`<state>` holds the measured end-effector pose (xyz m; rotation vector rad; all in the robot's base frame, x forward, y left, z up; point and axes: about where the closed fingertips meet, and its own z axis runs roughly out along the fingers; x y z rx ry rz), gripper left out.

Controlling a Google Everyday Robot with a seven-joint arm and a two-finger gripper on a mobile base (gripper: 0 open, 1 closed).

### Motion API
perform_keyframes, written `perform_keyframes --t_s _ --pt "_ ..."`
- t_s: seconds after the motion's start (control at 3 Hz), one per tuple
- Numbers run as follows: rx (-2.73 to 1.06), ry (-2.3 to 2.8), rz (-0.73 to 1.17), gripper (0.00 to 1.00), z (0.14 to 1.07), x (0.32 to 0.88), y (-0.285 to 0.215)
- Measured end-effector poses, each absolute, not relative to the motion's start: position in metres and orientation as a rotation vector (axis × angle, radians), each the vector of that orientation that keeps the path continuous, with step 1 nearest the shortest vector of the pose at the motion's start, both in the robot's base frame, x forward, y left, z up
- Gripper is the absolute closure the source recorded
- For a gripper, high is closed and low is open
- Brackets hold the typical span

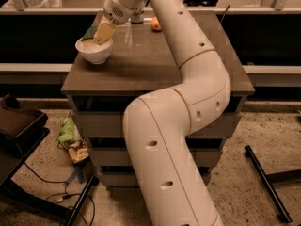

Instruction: Move sponge near white bowl

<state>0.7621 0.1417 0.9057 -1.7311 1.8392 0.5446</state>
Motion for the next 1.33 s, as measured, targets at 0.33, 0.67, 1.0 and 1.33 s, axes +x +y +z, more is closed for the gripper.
perform_keyframes --t_s 0.33,0.67,1.0,1.33 --pt "-1.723 1.836 0.546 0.43 0.9026 0.7656 0.1464" --pt "-1.720 1.834 0.548 0.21 0.9004 0.7675 0.1498" --pt "-1.715 1.831 0.551 0.00 0.8968 0.7702 0.1547" --pt "-1.715 1.831 0.551 0.00 0.8968 0.7703 0.1548"
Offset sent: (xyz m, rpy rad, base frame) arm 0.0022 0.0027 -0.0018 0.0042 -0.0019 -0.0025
